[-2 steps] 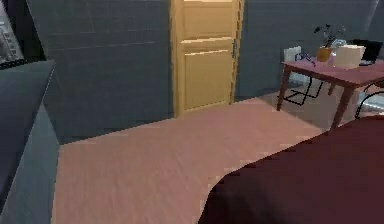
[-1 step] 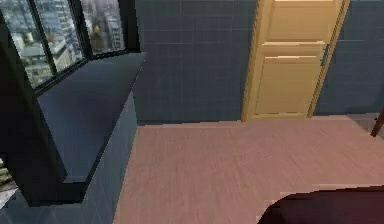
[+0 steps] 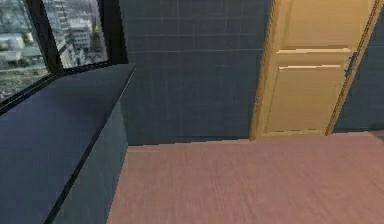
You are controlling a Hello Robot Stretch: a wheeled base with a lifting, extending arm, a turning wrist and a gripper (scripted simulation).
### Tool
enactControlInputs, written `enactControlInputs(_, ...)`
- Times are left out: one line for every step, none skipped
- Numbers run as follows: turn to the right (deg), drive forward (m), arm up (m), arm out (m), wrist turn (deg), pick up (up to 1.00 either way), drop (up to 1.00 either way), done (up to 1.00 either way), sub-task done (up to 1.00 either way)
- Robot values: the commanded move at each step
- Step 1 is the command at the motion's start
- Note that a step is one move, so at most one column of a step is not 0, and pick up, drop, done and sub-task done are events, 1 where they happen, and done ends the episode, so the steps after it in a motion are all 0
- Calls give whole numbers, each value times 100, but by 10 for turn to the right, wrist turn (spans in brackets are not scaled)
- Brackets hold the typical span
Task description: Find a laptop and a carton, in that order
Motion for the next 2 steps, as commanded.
enactControlInputs(-60,0,0,0,0,0,0,0,0)
enactControlInputs(0,30,0,0,0,0,0,0,0)
